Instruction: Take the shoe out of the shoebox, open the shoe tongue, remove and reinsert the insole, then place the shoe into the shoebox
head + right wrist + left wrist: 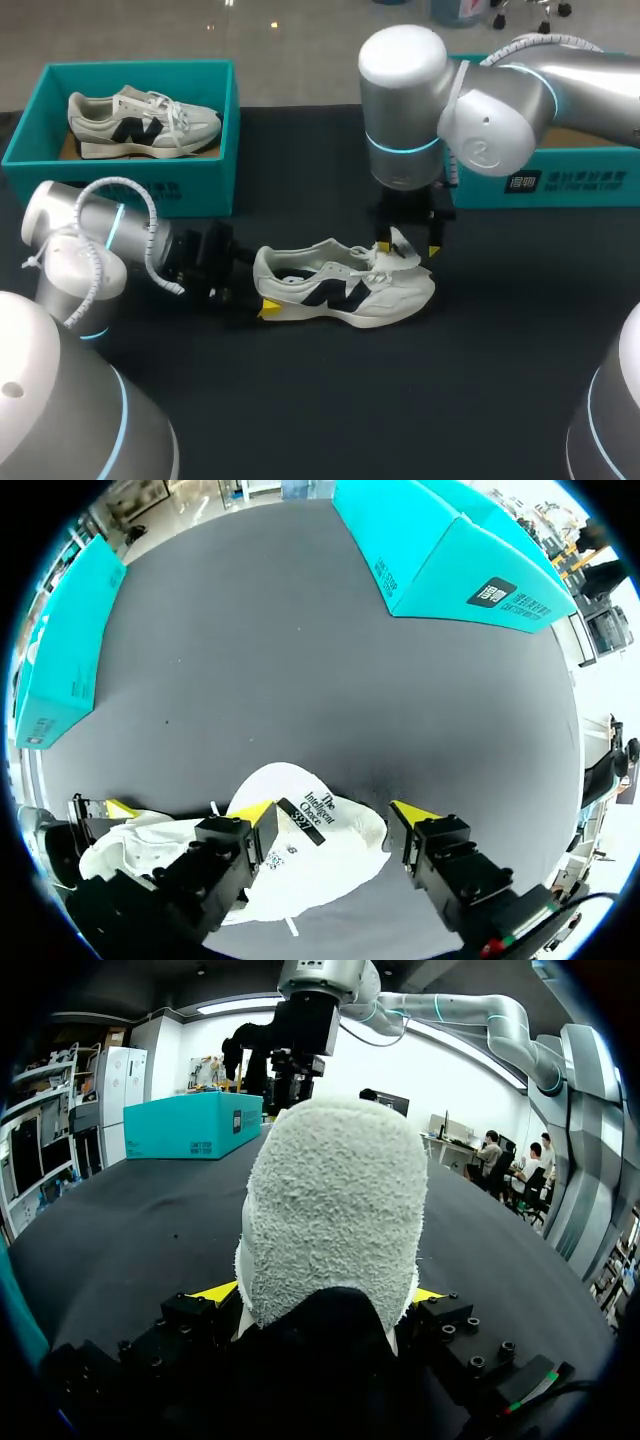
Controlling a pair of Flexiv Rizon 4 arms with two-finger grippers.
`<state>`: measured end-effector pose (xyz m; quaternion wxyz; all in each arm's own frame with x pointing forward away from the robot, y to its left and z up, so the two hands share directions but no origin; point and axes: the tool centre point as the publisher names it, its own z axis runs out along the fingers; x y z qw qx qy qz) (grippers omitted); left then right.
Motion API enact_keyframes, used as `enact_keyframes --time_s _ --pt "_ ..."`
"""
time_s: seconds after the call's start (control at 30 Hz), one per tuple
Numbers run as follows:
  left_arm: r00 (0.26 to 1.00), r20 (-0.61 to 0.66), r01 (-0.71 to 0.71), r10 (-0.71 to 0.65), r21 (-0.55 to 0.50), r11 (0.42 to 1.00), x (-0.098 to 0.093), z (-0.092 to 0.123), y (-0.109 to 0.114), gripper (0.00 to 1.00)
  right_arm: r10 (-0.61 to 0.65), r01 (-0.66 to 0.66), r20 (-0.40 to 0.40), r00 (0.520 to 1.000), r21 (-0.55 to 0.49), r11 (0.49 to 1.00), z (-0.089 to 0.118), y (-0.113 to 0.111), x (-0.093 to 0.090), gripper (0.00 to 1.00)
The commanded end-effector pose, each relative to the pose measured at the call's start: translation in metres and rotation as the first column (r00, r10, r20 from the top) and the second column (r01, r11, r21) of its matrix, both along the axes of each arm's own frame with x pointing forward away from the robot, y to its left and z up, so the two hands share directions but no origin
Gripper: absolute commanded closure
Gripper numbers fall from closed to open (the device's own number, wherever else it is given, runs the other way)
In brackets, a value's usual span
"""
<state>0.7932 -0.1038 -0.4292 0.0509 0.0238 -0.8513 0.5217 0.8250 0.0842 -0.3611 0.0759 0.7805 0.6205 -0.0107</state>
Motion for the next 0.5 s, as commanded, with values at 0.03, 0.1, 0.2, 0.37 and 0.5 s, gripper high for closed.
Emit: enact_keyframes --time_s 0.03,0.1,0.2,0.37,0.5 --pt "1.000 0.000 0.002 -0.002 0.002 1.000 -0.001 -0.003 -0.001 1.00 0.017 -0.017 0.060 0.998 0.014 1.000 0.027 -0.002 -0.011 0.00" --pt "1.000 0.000 0.002 -0.002 0.002 1.000 -0.001 -0.003 -0.001 1.00 0.036 -0.038 0.077 0.996 0.024 0.999 0.035 0.001 -0.011 0.00" --pt "1.000 0.000 0.002 -0.002 0.002 1.000 -0.001 -0.003 -0.001 1.00 0.076 -0.081 0.099 0.992 0.048 0.996 0.047 0.007 -0.011 0.00" --pt "1.000 0.000 0.002 -0.002 0.002 1.000 -0.001 -0.003 -0.001 1.00 0.172 -0.192 0.166 0.971 0.111 0.975 0.070 0.020 -0.007 0.00" --pt "1.000 0.000 0.002 -0.002 0.002 1.000 -0.001 -0.003 -0.001 1.00 0.390 -0.418 0.206 0.897 0.115 0.901 0.089 0.037 -0.003 0.00"
